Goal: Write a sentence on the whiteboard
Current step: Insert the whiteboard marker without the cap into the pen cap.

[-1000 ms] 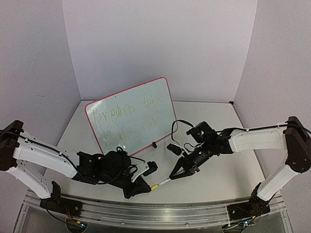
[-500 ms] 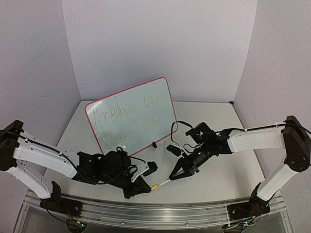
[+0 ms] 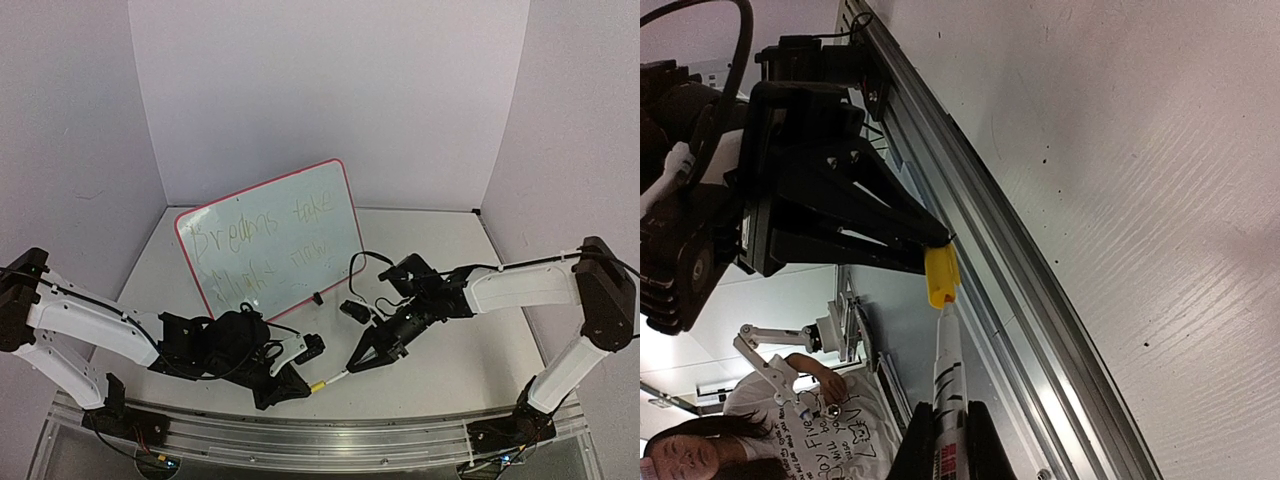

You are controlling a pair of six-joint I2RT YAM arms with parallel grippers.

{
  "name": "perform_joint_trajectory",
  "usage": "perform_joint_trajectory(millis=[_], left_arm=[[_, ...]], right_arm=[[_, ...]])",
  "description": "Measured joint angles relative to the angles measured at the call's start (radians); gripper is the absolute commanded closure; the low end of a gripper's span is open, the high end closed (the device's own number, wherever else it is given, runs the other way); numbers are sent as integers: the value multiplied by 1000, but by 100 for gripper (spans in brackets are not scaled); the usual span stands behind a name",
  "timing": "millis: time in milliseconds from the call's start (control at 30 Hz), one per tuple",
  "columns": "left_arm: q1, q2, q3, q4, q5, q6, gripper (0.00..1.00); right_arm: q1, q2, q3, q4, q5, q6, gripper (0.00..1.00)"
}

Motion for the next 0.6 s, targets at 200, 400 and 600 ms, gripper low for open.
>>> perform_joint_trajectory(millis=[200, 400, 600], left_arm=[[0, 0, 0, -6, 2, 14, 100], [0, 0, 1, -7, 8, 18, 100], [0, 0, 11, -7, 8, 34, 100]], right_arm=[[7, 11, 4, 4, -9, 0, 100], [11, 11, 12, 5, -17, 0, 100], [18, 32, 19, 12, -26, 0, 100]])
